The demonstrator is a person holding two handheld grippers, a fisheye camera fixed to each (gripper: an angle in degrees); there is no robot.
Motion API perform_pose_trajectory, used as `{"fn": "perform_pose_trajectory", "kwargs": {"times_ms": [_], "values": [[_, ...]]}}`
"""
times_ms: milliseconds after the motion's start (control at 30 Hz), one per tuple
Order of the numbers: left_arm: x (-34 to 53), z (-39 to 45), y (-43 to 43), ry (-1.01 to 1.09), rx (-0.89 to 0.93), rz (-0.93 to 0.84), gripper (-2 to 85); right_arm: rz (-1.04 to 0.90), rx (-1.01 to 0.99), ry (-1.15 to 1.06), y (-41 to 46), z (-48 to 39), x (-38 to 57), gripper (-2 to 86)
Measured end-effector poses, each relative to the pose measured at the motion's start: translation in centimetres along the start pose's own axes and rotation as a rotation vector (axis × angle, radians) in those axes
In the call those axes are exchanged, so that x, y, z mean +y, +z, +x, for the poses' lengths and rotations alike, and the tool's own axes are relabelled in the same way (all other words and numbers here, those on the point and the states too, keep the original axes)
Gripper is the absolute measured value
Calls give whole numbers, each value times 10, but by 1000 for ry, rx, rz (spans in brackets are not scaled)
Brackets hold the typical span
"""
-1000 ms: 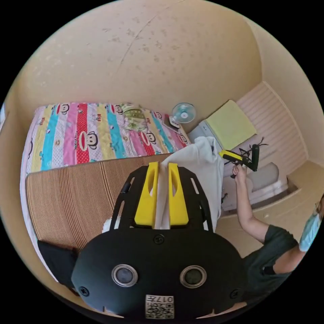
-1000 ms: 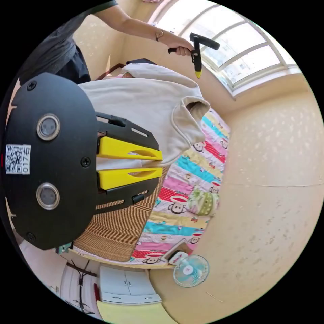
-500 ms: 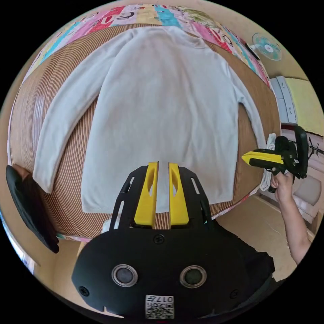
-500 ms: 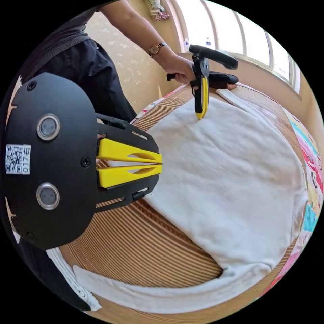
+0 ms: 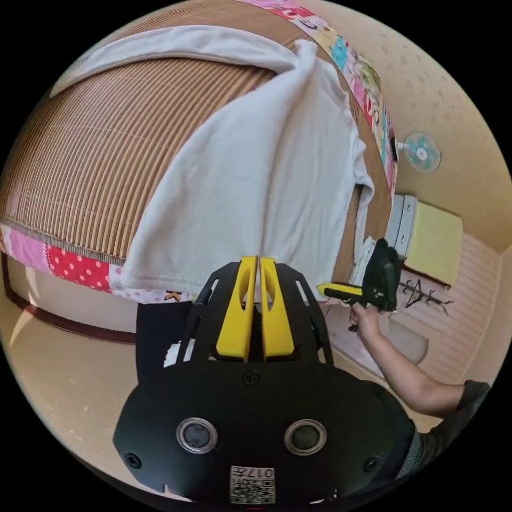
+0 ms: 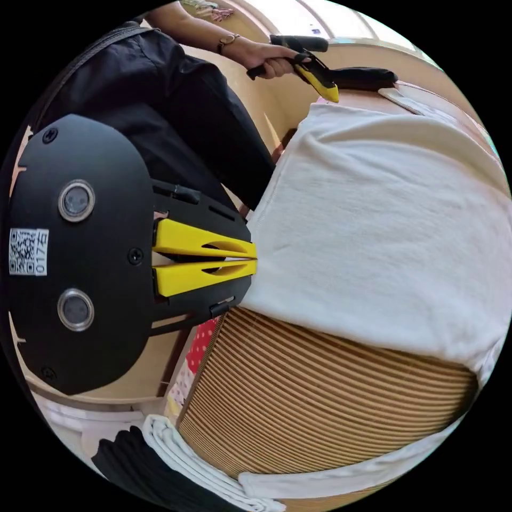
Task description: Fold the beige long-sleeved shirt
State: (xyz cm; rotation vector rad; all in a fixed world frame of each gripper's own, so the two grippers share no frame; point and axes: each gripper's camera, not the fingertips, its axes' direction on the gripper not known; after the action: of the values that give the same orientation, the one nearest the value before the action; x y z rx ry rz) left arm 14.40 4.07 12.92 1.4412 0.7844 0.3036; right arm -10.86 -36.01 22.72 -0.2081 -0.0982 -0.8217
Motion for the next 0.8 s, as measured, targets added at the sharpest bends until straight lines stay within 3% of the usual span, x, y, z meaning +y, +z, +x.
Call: {"fn": "perform_pose_trajectory", "kwargs": {"times_ms": [100, 233, 467, 633, 700, 800], "values": [[-32, -61, -76, -224, 266, 205, 76, 101, -209, 120, -26, 16, 35, 3], [-86, -115, -151, -390, 400, 422, 108, 219, -347, 236, -52, 27, 87, 3], [-159, -145, -196, -497, 407, 445, 115, 305, -416, 420, -76, 32, 185, 3], [-173, -159, -212, -602, 452, 429, 46, 357, -461, 493, -91, 29, 222, 4], [-176, -140, -231, -512, 423, 422, 42, 376, -469, 489, -102, 25, 230, 4], [-183, -77, -280, -161, 357, 370, 40, 367, -457, 469, -117, 22, 233, 4]]}}
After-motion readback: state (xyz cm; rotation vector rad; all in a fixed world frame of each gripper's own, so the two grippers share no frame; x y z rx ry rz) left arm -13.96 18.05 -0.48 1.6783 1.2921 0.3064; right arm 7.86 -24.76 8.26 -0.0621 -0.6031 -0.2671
